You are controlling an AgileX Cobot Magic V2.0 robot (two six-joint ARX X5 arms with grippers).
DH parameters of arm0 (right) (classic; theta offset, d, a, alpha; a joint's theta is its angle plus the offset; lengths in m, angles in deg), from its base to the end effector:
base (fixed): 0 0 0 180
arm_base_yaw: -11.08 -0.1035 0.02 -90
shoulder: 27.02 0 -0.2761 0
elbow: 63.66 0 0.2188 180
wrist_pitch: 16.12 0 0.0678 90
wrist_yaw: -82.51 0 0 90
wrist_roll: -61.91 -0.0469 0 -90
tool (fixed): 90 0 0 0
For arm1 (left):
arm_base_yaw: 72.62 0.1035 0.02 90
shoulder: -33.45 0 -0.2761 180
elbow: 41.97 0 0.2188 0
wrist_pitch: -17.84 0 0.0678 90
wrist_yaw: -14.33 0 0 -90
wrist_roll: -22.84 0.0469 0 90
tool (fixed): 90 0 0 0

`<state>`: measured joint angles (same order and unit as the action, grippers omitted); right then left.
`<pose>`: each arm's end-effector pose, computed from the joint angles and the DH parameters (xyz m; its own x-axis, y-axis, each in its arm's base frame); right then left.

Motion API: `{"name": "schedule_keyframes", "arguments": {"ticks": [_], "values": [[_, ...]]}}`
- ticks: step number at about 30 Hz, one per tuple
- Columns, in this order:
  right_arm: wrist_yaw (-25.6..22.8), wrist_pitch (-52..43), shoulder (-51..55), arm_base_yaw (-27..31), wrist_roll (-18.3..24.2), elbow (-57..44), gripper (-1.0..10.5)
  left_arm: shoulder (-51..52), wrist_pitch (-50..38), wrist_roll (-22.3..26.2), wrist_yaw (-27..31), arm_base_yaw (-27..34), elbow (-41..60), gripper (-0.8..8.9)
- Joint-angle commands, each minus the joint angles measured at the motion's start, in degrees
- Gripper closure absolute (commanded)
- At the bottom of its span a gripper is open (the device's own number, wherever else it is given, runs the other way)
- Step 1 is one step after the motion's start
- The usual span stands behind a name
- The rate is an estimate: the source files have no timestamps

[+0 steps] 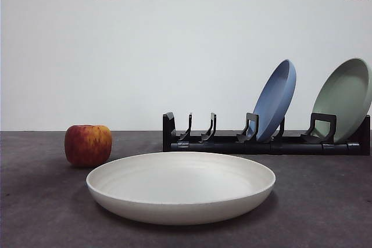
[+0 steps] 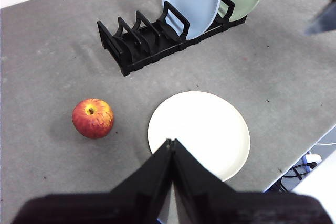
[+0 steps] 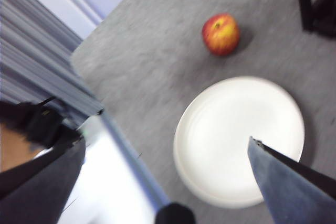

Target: Take the yellow plate from the plate rack,put the plate on the table,take the apple from the table,put the apple in the plate

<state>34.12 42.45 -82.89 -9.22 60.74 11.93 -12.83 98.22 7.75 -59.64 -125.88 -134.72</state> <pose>0.1310 0.0817 0.3413 0.3157 0.8248 -0.4690 -0.7323 0.5262 0.4324 0.0544 -0.0512 0.3987 0.6984 -0.4740 -0.5362 0.5244 0.8488 -0.0673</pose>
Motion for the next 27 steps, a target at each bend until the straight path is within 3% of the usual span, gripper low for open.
{"name": "schedule_keyframes", "arguments": {"ticks": [1, 9, 23, 27], "values": [[-6.1, -6.7, -3.6, -5.2, -3.8, 0.9, 3.5, 0.2, 0.0, -1.2, 0.0, 0.1, 0.2, 8.20], [-17.7, -12.2, -22.8, -15.4, -2.4, 13.8, 3.5, 1.9, 0.7, -1.2, 0.1, 0.1, 0.2, 8.20], [-22.0, -3.6, -61.9, -19.8, -0.7, 54.8, 3.4, 5.2, 4.1, -1.2, 0.5, 0.1, 0.2, 8.20], [-24.2, 0.6, -74.3, -21.4, -0.7, 68.1, 2.8, 5.2, 4.1, -0.9, 0.5, 0.1, 0.2, 8.20]]}}
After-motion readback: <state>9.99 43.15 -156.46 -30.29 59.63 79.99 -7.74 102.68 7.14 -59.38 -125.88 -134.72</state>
